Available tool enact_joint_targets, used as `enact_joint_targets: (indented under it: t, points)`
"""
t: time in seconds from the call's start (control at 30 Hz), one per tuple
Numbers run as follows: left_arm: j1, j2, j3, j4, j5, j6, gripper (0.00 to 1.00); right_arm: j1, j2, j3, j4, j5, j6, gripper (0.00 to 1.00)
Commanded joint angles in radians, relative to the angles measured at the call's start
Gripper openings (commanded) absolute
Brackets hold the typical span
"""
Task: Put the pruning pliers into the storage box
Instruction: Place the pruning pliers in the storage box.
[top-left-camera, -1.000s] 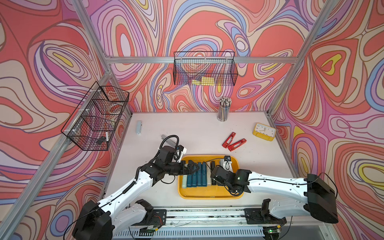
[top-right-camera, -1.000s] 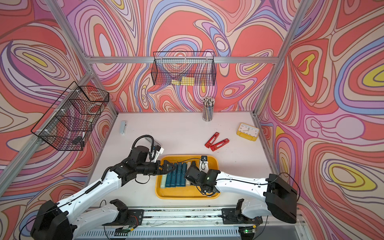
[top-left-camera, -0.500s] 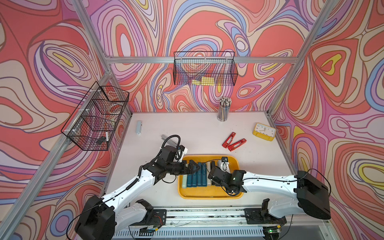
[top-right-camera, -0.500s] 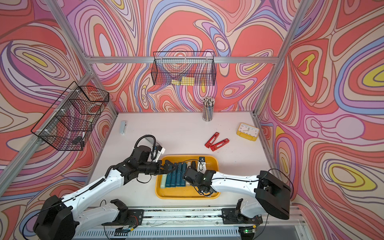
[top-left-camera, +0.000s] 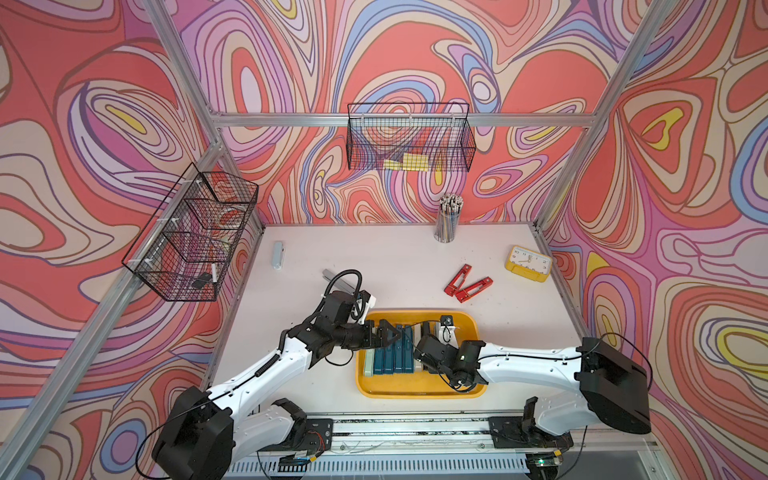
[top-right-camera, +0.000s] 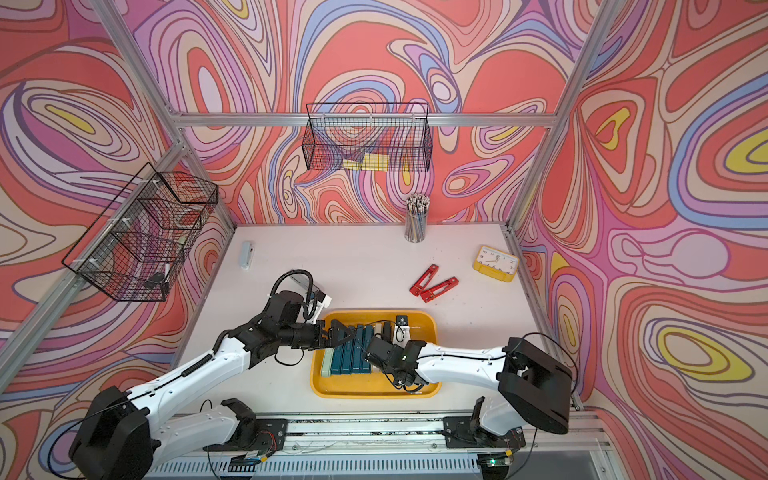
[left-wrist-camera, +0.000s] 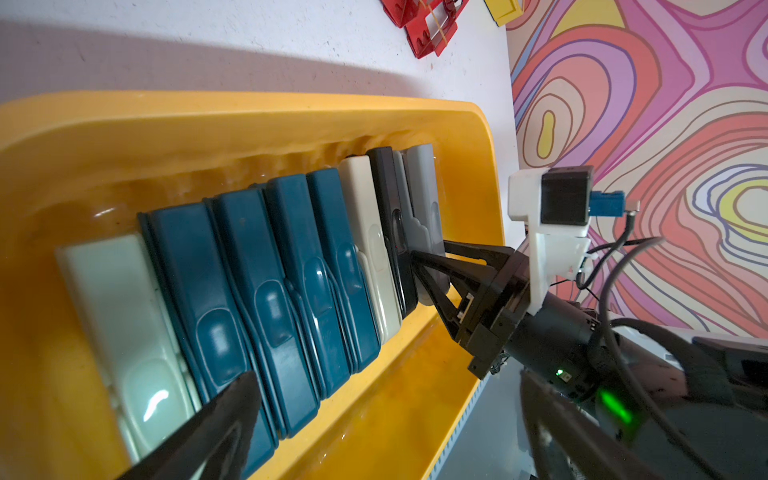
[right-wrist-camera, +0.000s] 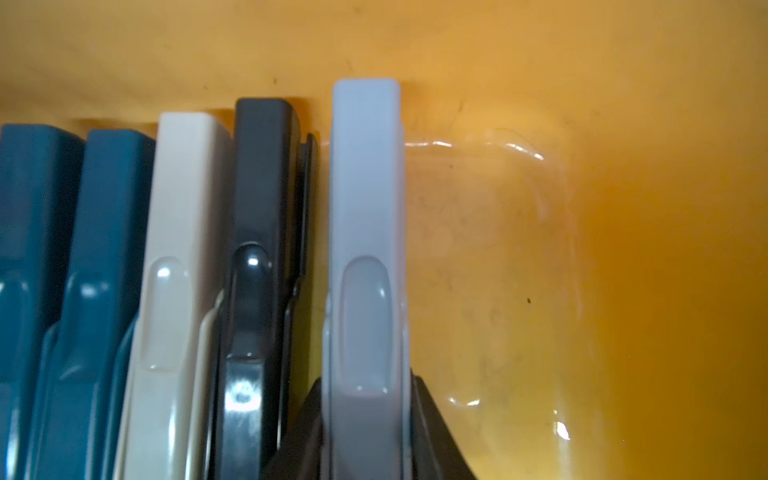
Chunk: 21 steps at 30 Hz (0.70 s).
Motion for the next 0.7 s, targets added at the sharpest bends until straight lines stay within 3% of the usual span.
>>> enact_joint_targets:
  t: [0.0, 0.4, 0.67]
  points:
    - [-0.008, 0.012, 0.000, 0.031, -0.005, -0.013, 0.99, 0.008, 0.019, 0.001, 0.026, 0.007, -0.004, 0.16]
    - [-0.007, 0.012, 0.000, 0.028, -0.009, -0.015, 0.99, 0.008, 0.049, 0.004, 0.041, 0.002, -0.004, 0.20]
    - [-0.007, 0.008, 0.001, 0.025, -0.010, -0.015, 0.99, 0.007, 0.045, 0.004, 0.030, 0.010, 0.001, 0.32]
